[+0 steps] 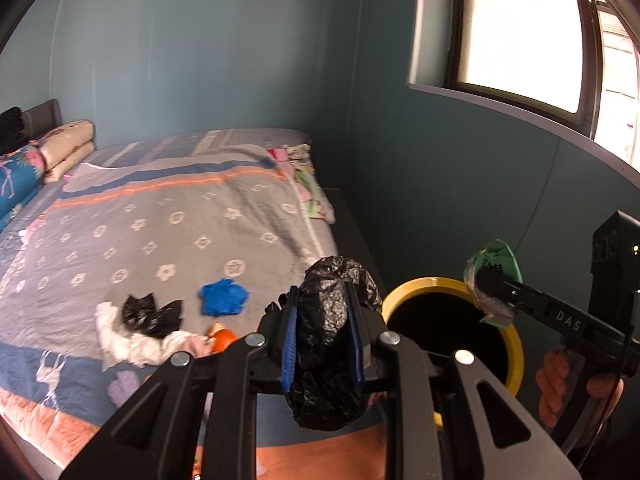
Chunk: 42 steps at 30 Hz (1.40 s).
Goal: Collect trash
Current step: 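Carry both items to the yellow-rimmed bin and open both tools to drop them, then move both tools back over the trash pile on the bed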
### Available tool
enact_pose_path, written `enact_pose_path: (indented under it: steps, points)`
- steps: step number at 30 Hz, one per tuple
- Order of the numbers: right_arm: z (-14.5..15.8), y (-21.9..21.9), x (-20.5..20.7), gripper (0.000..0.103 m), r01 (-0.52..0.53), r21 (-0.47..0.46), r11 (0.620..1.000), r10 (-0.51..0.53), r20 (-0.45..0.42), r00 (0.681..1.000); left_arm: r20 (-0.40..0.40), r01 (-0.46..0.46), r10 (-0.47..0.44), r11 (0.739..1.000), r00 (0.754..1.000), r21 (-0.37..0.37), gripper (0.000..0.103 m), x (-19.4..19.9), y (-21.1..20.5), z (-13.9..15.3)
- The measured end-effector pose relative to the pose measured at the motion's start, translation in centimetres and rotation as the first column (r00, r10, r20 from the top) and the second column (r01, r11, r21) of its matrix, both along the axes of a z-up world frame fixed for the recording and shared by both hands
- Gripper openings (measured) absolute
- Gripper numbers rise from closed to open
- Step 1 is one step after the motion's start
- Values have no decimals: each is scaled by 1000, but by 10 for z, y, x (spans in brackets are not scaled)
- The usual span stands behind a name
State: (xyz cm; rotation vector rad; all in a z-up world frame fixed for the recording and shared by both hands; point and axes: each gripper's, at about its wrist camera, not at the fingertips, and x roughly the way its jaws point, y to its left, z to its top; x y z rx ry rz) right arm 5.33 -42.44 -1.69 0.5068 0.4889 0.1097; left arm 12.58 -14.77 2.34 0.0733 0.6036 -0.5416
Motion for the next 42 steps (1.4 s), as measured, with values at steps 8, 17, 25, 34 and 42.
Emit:
enact_pose_path:
  steps: [8,17,25,34,42]
  points:
    - [-15,-32,1,18,64,17,998,-63,-30,998,-57,82,-83,996,995,-16,20,13,-53,-26]
    - [-35,-62,-2,19,128,44,991,-126,-62,990,-173,179,-177,984,969,-2,20,20,-110,-68]
    - [-41,-75,-5,29,167,51,985,-164,-65,984,-192,204,-202,979,960,-9,23,14,-126,-81]
    - [-32,-73,-10,48,215,43,976,-212,-56,976,-180,180,-183,983,967,-35,50,12,-115,-78]
    - [-18,-77,-21,51,243,19,970,-243,-12,970,-138,112,-116,993,984,-34,77,13,-90,-65]
